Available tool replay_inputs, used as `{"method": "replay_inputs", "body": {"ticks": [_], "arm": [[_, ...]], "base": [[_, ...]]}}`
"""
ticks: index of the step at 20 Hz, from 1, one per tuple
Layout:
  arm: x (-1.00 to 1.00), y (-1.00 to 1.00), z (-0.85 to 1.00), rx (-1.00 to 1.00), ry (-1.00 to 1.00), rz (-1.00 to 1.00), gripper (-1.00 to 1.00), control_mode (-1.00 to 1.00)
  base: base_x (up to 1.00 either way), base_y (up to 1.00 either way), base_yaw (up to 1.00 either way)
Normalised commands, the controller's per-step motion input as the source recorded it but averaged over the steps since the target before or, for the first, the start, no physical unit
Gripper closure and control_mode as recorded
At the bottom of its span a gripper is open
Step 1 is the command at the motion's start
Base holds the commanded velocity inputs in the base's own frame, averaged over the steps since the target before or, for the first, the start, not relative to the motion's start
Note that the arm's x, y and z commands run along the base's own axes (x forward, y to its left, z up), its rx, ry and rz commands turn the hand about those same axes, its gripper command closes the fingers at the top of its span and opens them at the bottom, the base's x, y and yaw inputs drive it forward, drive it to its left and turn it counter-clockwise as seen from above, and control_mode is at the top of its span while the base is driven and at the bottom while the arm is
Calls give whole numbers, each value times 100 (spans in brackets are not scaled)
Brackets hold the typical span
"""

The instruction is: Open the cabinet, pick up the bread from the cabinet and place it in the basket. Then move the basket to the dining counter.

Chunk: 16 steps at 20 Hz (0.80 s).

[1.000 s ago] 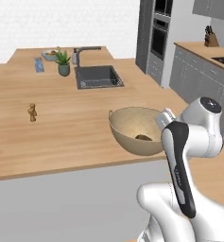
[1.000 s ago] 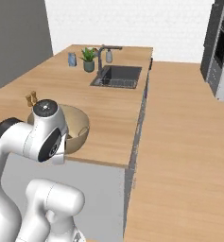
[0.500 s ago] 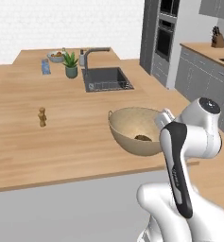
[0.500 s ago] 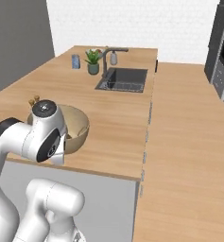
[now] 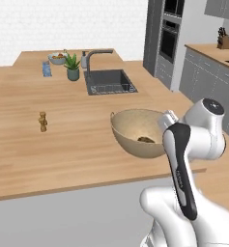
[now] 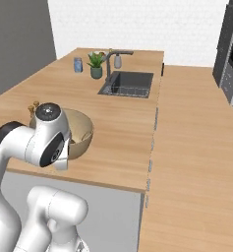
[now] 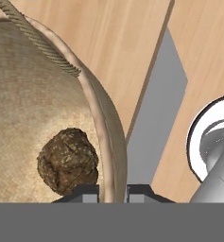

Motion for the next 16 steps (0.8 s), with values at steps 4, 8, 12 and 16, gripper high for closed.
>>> {"method": "replay_inputs", "body": {"ticks": [4,8,12,16], "arm": [[75,0,0,0,0,4,100,-100],[86,0,-18,0,2,15,100,-100],[94,-15,-39,0,4,20,100,-100],[83,-7,-52,0,5,17,100,-100]], "base": [[0,0,0],[0,0,0],[0,0,0],[0,0,0]]}}
